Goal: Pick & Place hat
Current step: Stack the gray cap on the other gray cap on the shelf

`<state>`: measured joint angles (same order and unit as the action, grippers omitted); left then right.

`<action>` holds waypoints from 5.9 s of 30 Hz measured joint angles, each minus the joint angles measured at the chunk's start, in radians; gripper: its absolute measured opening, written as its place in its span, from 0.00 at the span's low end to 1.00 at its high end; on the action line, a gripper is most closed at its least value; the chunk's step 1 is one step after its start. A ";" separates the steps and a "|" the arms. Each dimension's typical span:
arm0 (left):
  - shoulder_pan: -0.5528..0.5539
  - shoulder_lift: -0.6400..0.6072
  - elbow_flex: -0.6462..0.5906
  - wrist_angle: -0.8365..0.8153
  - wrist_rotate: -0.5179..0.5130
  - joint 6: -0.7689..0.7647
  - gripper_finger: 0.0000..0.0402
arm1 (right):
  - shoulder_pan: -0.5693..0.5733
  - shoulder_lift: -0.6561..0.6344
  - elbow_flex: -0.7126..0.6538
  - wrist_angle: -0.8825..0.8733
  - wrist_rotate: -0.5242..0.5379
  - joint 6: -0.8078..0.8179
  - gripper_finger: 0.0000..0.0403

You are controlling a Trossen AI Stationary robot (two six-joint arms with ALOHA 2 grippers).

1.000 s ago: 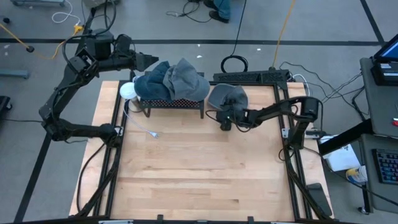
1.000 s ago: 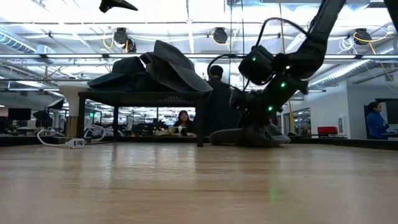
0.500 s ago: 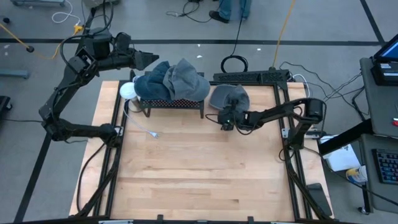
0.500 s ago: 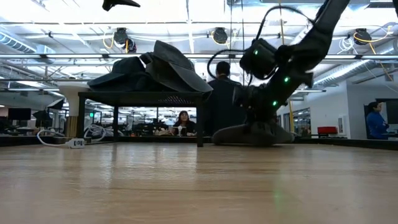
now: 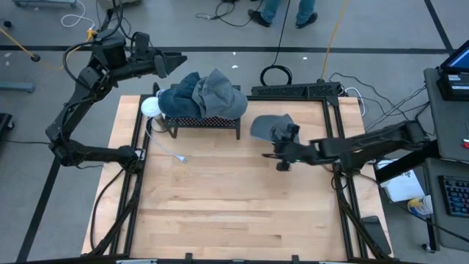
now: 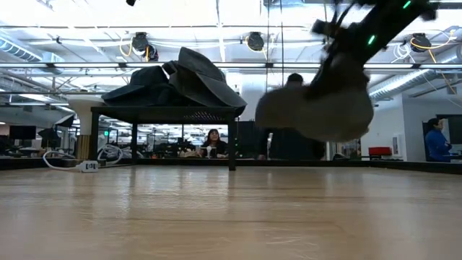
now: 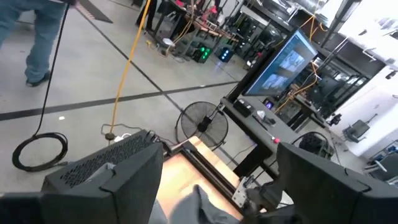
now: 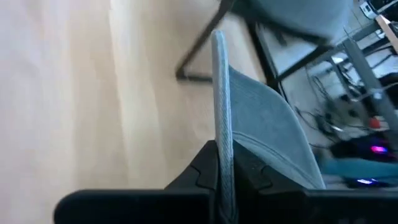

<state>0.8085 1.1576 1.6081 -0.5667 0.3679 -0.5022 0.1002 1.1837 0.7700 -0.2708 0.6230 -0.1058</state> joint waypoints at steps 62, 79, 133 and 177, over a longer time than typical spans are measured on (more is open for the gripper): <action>-0.099 0.076 0.000 0.670 0.332 -0.167 0.79 | -0.376 0.272 0.747 1.481 -0.816 0.014 0.02; -0.224 0.284 -0.001 1.050 0.308 -0.215 0.79 | -0.385 0.560 1.129 1.481 -0.838 0.178 0.02; -0.007 0.234 0.000 1.119 0.567 -0.757 0.10 | -0.362 0.130 0.765 0.450 -0.991 0.166 0.60; 0.095 0.584 0.477 0.425 0.845 -0.068 0.10 | -0.360 -0.361 0.424 0.345 -0.973 0.161 0.55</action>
<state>0.9037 1.7417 2.0853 -0.1415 1.2126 -0.5706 -0.2596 0.8227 1.1938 0.0742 -0.3496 0.0554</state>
